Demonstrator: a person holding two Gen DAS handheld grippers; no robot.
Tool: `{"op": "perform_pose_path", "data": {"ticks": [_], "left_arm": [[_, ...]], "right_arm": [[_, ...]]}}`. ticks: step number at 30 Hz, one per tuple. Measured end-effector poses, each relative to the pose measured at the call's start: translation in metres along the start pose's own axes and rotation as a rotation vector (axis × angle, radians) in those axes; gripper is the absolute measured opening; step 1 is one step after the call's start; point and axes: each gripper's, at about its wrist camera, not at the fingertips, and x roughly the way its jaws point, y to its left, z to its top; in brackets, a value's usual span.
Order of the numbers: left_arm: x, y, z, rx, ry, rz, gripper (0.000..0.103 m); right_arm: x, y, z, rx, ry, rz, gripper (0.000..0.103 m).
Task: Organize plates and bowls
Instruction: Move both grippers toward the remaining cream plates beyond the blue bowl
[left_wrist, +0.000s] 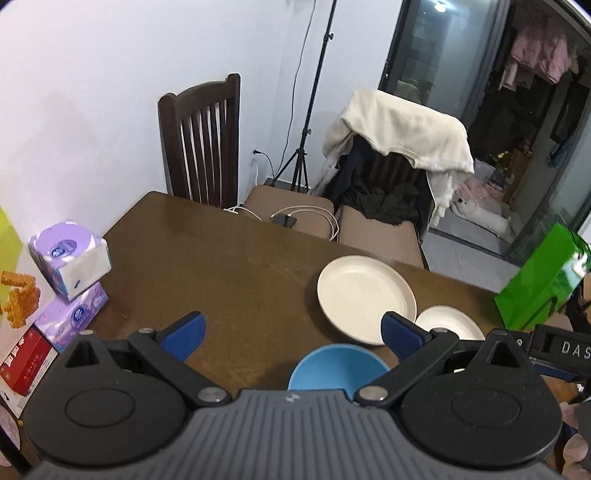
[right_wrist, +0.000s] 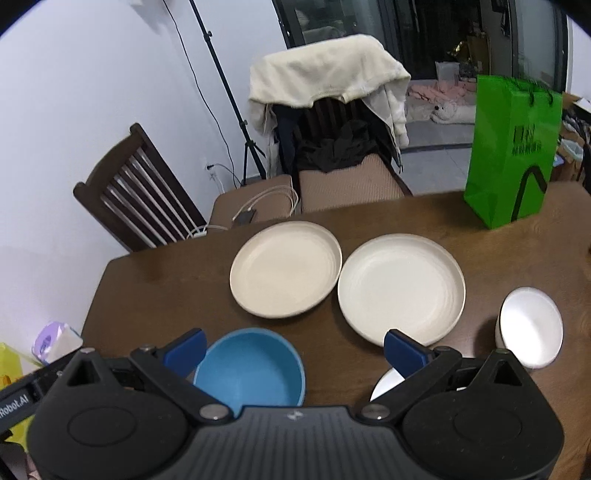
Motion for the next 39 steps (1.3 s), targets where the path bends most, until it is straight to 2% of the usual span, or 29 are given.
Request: {"op": "perform_pose_path", "data": {"ticks": [9,17,21,24,30,37,39], "left_arm": [[0.032,-0.021,0.036,0.019,0.015,0.063,0.103],[0.106,-0.033,0.065,0.071,0.057,0.063,0.103],[0.147,-0.044,0.074,0.135,0.072,0.043,0.103],[0.175,-0.050,0.081,0.171,0.078,0.044,0.103],[0.241,-0.051,0.094,0.191,0.135,0.055,0.103],[0.296,-0.041,0.074,0.193,0.211,0.020,0.103],[0.306,-0.039,0.065,0.196,0.229,0.012,0.102]], "right_arm": [[0.015,-0.006,0.046,-0.018,0.010,-0.002,0.103],[0.048,-0.012,0.082,-0.033,-0.018,-0.056,0.103],[0.078,-0.015,0.095,-0.047,-0.029,-0.075,0.102],[0.111,-0.018,0.105,-0.061,-0.010,-0.091,0.098],[0.169,-0.025,0.125,-0.052,0.033,-0.105,0.097],[0.229,-0.030,0.115,-0.065,0.093,-0.116,0.094],[0.243,-0.033,0.109,-0.066,0.111,-0.118,0.086]]}}
